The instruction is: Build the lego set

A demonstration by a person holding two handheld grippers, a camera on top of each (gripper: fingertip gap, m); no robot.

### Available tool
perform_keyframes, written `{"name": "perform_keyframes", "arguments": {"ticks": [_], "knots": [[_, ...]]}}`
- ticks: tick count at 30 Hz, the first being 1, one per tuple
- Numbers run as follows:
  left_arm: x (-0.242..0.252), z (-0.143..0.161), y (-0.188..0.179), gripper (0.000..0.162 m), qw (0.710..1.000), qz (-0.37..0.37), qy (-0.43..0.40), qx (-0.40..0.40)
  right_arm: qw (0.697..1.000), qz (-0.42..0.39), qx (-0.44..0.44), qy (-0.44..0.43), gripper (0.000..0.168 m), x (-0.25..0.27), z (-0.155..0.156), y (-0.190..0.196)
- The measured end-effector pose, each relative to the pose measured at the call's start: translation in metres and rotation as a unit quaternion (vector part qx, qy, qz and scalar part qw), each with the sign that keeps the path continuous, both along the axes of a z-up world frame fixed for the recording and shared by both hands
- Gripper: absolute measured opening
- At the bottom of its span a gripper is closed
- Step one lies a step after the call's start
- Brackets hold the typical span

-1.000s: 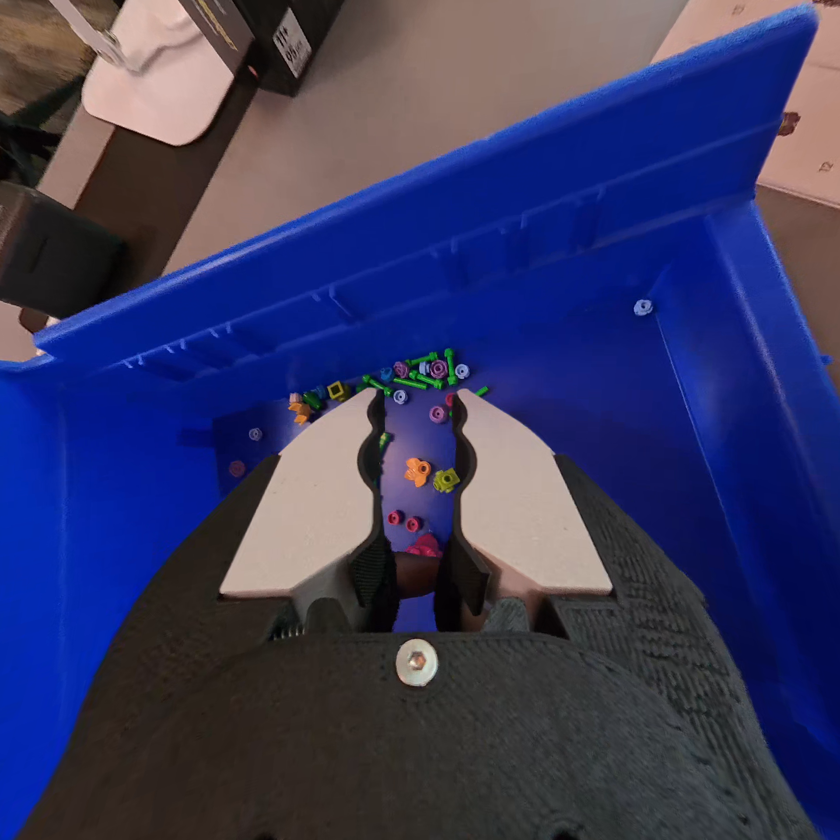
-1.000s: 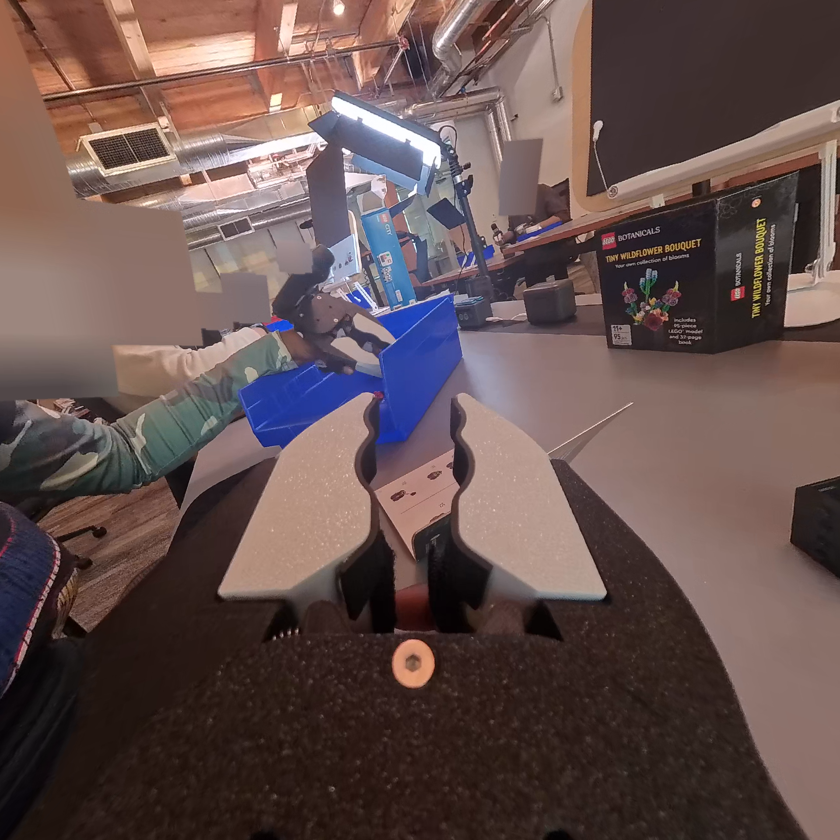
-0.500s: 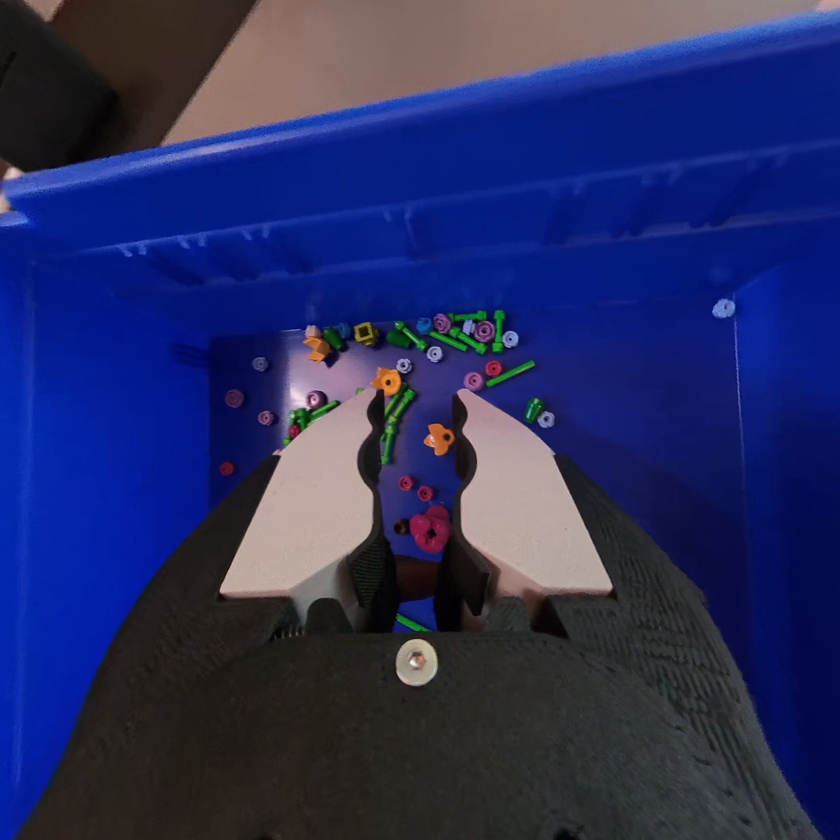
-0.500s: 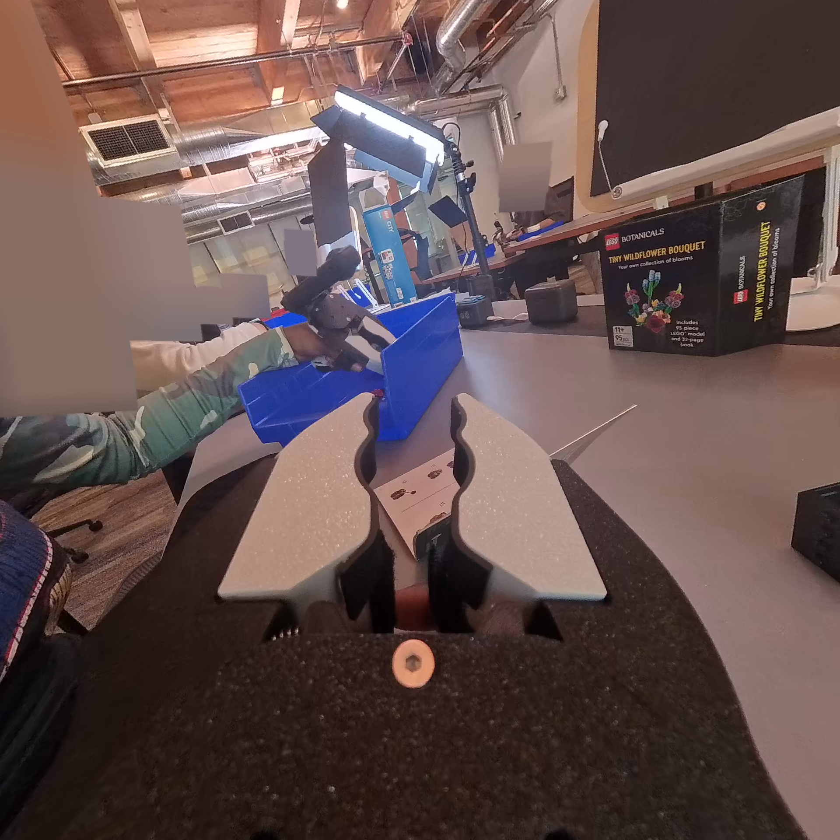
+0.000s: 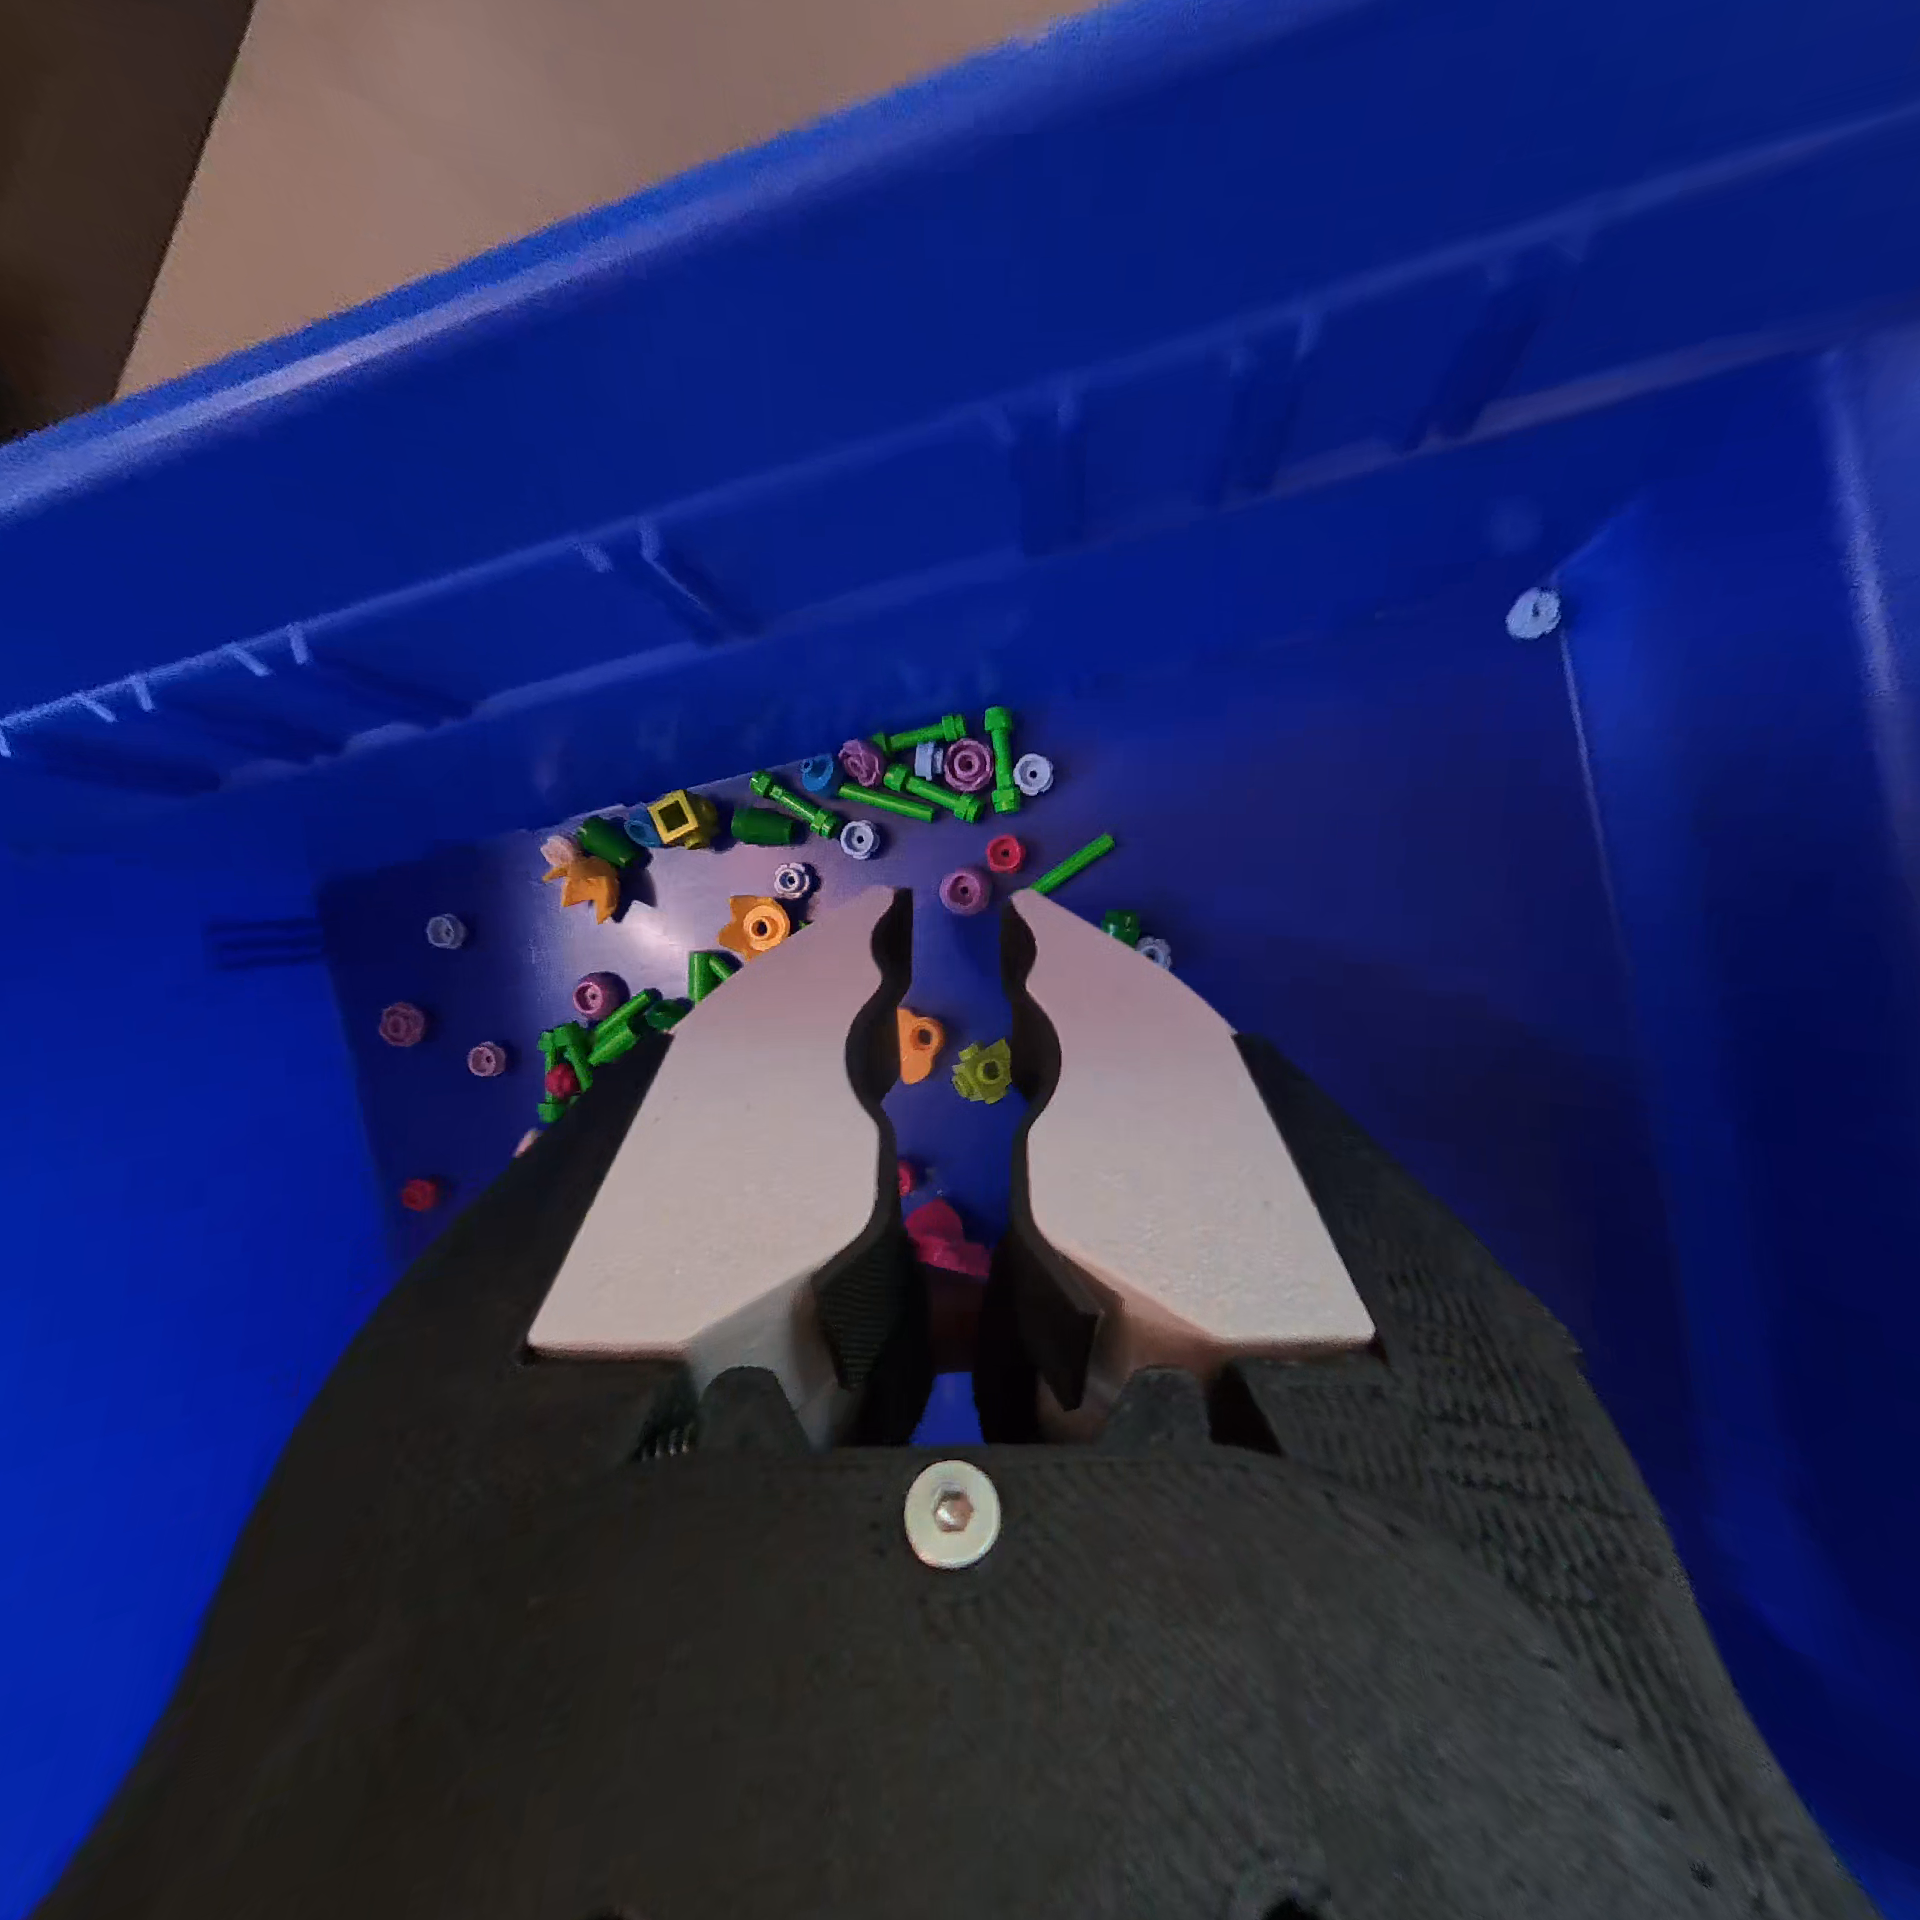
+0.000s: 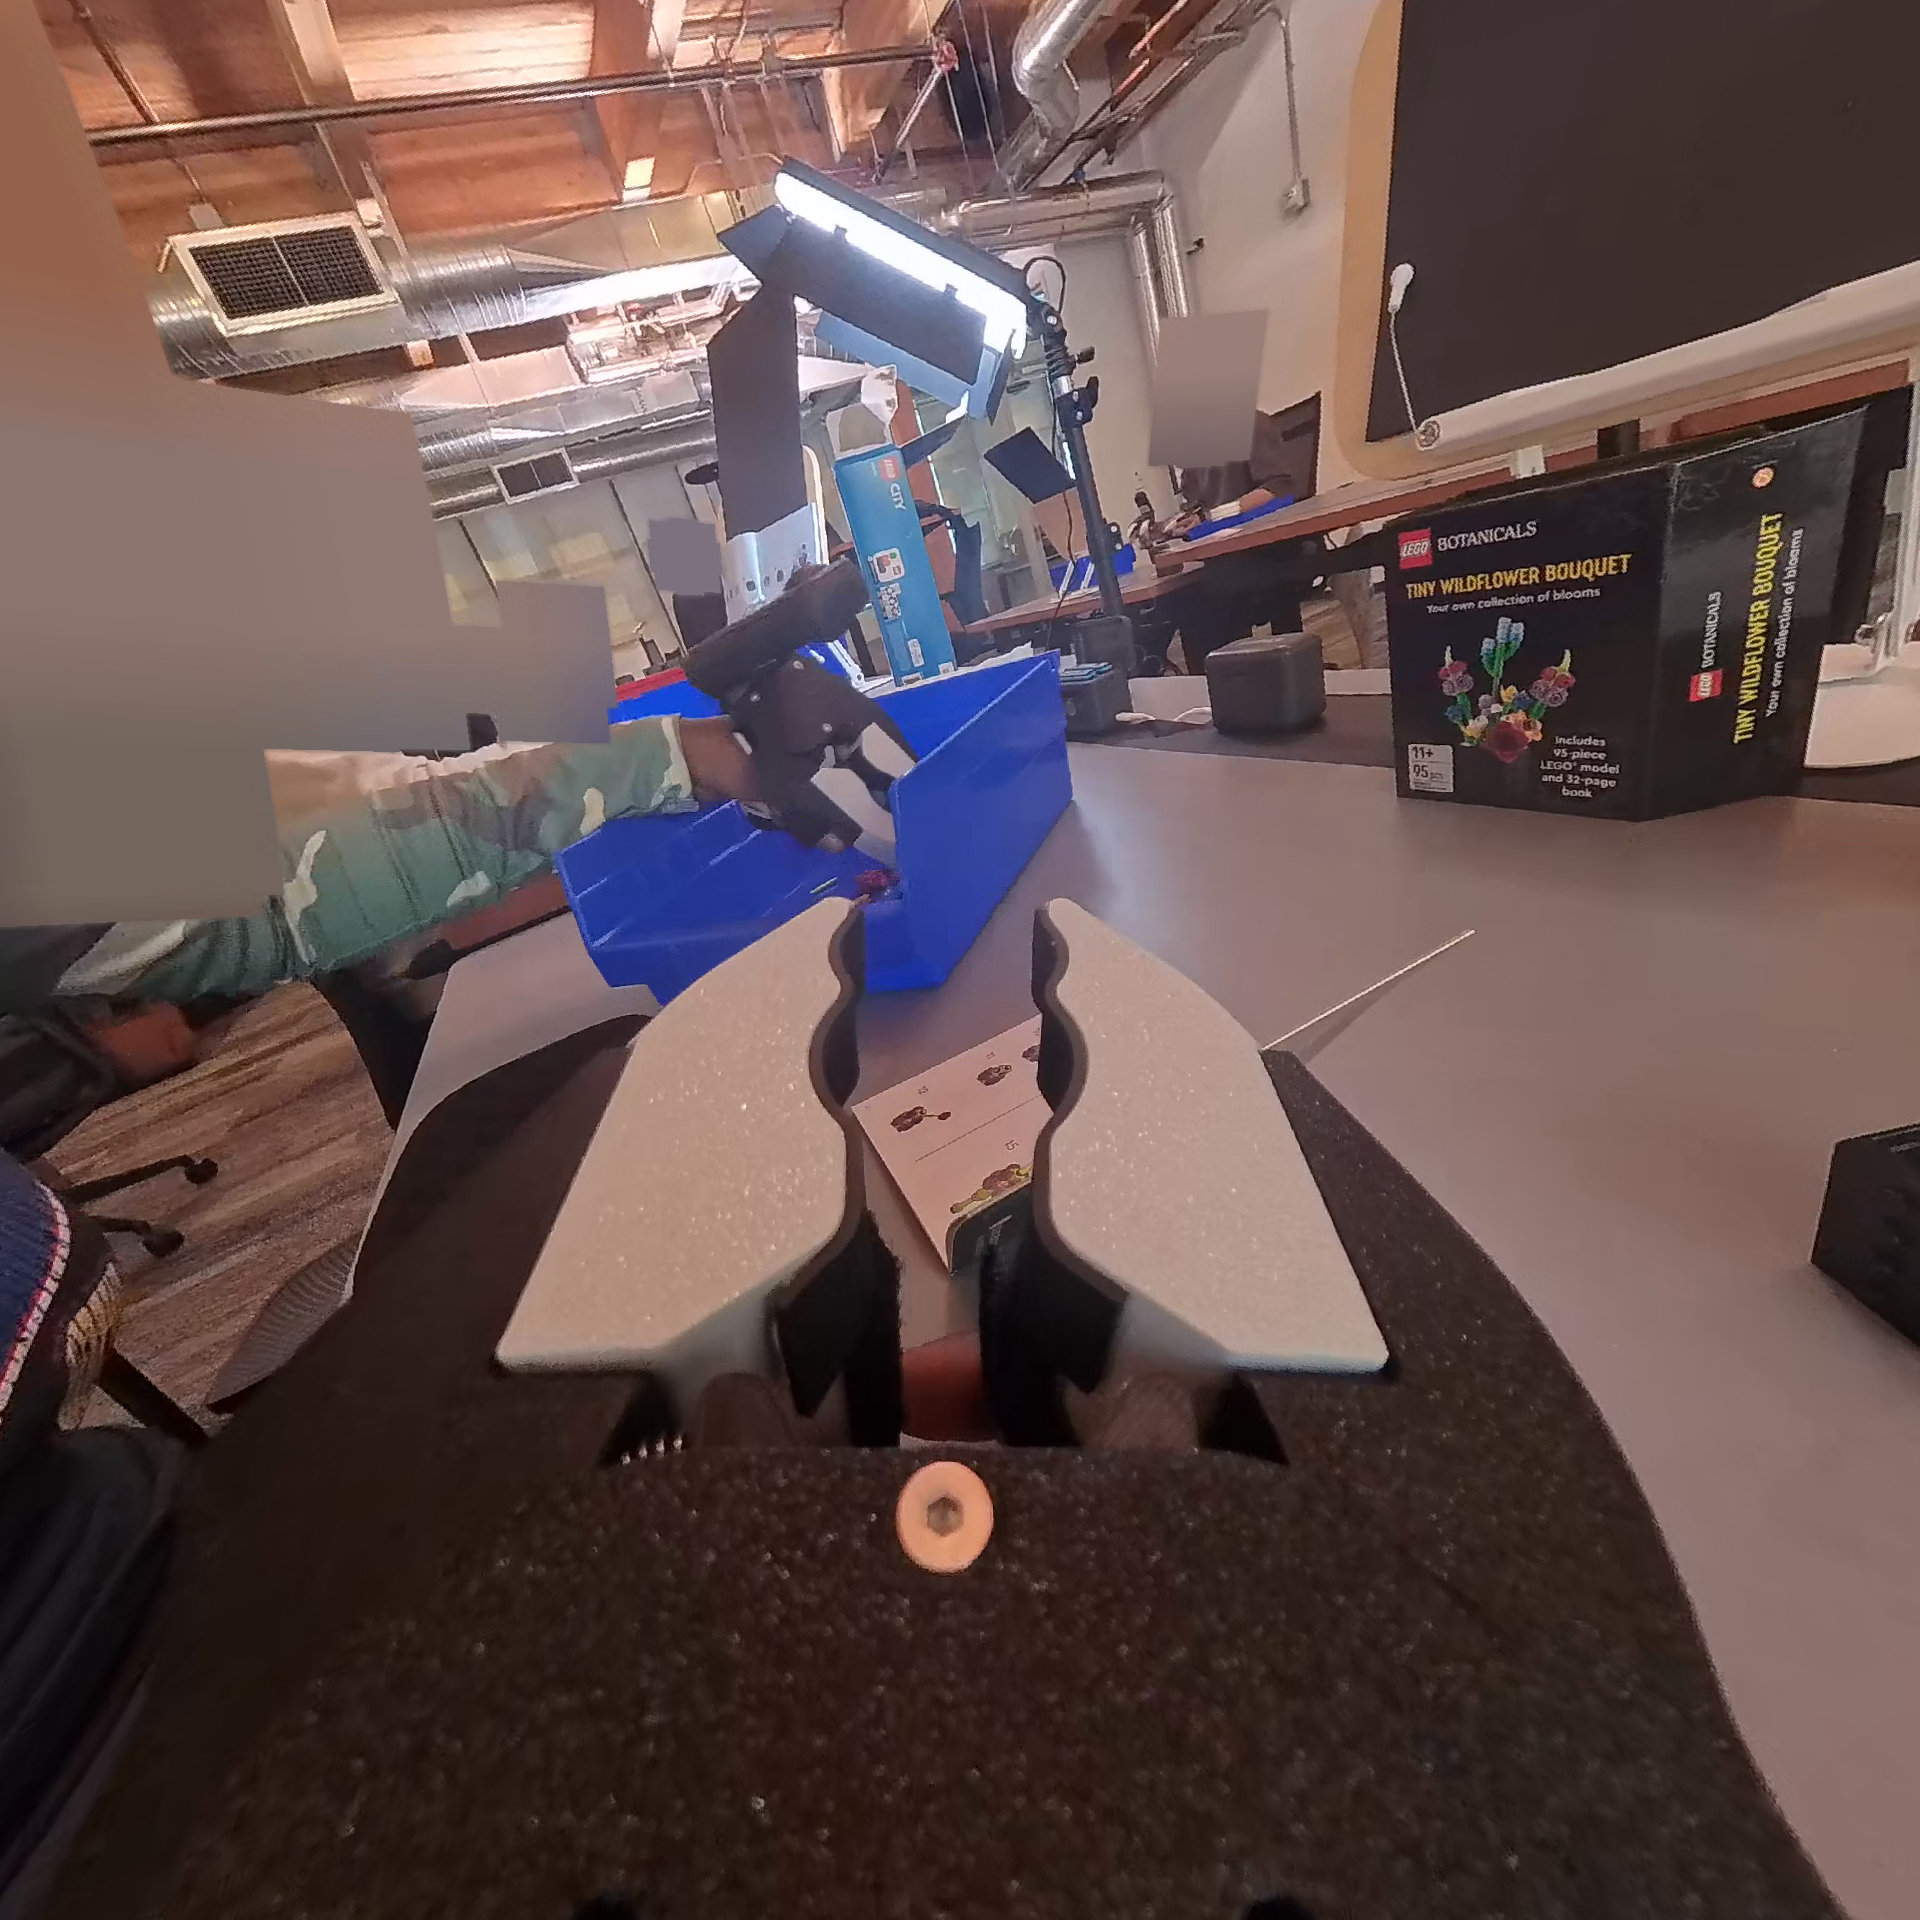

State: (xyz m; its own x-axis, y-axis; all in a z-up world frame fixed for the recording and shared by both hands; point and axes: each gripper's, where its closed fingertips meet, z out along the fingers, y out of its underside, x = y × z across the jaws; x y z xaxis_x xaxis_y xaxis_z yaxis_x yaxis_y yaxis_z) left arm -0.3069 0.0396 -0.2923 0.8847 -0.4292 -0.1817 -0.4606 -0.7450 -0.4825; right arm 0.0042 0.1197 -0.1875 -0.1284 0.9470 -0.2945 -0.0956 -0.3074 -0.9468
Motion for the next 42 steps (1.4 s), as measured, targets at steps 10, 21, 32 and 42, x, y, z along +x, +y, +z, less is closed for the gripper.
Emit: {"name": "perform_keyframes", "arguments": {"ticks": [10,21,32,42], "knots": [[-0.006,0.004,0.007,0.012,0.998,-0.013,-0.002,-0.06,1.0,0.0,-0.003,0.001,0.031,0.0,0.0,0.001],[-0.007,-0.007,0.008,0.013,0.997,-0.052,-0.014,-0.063,1.0,0.001,-0.006,0.0,0.031,0.0,0.0,0.001],[-0.001,-0.009,0.013,0.011,0.993,-0.1,0.002,-0.064,1.0,0.0,-0.017,-0.001,0.031,0.0,-0.001,0.003],[-0.001,-0.012,0.012,0.013,0.992,-0.099,0.006,-0.077,1.0,0.001,-0.016,-0.002,0.031,-0.001,-0.001,0.003]]}}
